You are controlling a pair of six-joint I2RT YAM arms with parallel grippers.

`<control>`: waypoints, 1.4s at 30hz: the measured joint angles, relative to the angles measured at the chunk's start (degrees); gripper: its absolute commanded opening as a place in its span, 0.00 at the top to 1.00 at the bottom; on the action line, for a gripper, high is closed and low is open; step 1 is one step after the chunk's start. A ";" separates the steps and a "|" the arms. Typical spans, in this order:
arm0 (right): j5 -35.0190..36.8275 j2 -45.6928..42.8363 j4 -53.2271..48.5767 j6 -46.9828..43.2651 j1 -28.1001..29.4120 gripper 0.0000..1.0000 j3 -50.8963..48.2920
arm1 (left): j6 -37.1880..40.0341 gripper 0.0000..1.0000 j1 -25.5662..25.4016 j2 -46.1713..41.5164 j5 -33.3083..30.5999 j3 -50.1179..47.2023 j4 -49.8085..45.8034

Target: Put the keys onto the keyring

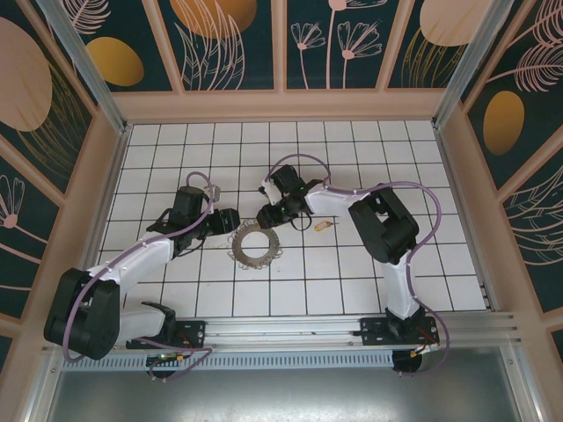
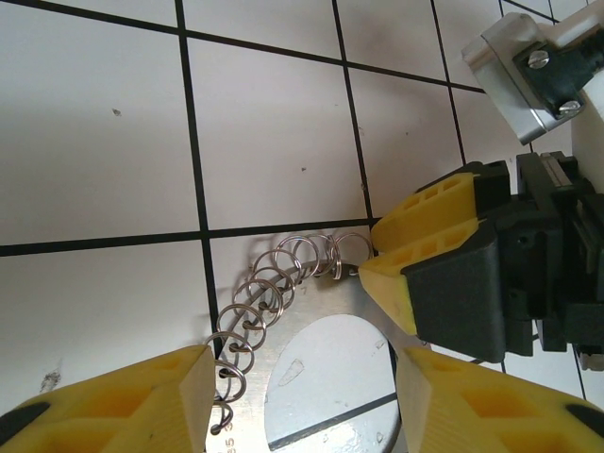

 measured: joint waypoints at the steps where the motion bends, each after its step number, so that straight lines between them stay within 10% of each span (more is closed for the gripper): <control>1: -0.04 0.02 0.09 0.31 -0.07 0.63 0.04 | 0.00 0.47 0.00 0.00 0.00 0.00 0.00; 42: -0.83 -1.44 6.82 0.90 0.55 1.00 -3.45 | 0.66 0.52 0.00 -2.32 -0.87 0.00 -1.07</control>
